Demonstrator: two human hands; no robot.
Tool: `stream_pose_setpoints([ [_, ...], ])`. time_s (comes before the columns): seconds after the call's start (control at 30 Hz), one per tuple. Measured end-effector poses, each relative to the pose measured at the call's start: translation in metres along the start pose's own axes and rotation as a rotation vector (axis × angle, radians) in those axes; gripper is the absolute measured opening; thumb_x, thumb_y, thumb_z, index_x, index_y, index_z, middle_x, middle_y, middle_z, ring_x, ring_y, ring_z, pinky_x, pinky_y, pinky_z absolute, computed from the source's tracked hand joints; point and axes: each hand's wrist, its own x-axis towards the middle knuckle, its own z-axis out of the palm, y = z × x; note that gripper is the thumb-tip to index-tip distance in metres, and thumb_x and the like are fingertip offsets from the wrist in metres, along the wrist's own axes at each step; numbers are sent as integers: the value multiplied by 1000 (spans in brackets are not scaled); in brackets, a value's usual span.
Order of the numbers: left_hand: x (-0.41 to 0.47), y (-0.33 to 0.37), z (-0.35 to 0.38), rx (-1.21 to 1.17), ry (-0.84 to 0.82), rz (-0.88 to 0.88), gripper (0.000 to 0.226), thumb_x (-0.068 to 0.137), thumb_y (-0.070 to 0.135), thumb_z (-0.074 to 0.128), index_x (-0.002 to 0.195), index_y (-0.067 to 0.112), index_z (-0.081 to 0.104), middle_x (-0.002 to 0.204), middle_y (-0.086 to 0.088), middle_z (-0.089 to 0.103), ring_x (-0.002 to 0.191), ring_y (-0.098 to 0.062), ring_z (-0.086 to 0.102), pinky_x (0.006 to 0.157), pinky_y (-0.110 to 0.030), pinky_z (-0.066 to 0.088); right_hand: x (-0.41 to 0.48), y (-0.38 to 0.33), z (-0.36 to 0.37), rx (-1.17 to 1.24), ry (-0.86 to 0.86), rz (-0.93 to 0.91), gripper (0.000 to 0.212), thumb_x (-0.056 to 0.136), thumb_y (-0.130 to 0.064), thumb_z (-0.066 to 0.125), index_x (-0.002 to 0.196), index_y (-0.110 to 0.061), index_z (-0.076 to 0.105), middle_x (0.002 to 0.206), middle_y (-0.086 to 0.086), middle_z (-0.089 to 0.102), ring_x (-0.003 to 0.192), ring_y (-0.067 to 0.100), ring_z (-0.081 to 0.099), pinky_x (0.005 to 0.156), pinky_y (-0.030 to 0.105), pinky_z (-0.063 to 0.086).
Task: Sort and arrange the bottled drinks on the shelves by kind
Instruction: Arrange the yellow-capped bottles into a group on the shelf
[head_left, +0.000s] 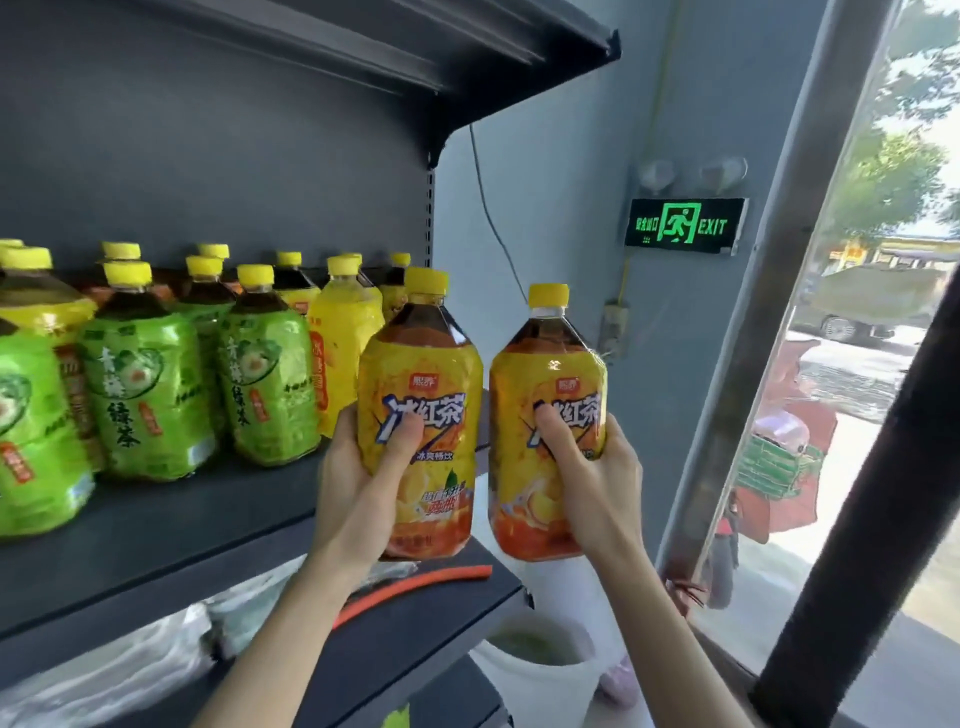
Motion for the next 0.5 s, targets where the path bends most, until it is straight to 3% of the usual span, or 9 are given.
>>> stream_pose_setpoints([
  [0.2, 34, -36, 13, 128, 181, 14, 55, 68, 68, 58, 114, 39, 54, 110, 10, 67, 102, -11, 64, 88, -44, 53, 65, 36, 27, 71, -177, 12, 35, 72, -55, 74, 91, -27, 65, 76, -13, 71, 69, -3, 67, 58, 13, 50],
  [0.3, 52, -52, 18, 173, 244, 45, 67, 61, 79, 58, 112, 35, 56, 104, 14, 69, 96, -7, 66, 80, -29, 56, 98, 51, 46, 117, -257, 2, 27, 77, -45, 72, 93, -25, 65, 75, -20, 71, 68, -4, 67, 53, 8, 47],
  [0.37, 66, -59, 22, 182, 289, 55, 67, 59, 79, 58, 110, 35, 57, 103, 15, 69, 96, -6, 66, 77, -24, 55, 121, 60, 60, 147, -308, -6, 28, 78, -44, 73, 95, -24, 65, 75, -15, 71, 68, -5, 67, 52, 8, 47],
  [0.5, 90, -75, 33, 196, 340, 65, 69, 63, 76, 60, 114, 31, 57, 108, 9, 69, 102, -12, 65, 88, -42, 52, 158, 76, 82, 200, -409, -23, 30, 80, -42, 72, 101, -23, 63, 85, -12, 72, 72, -3, 68, 56, 11, 50],
])
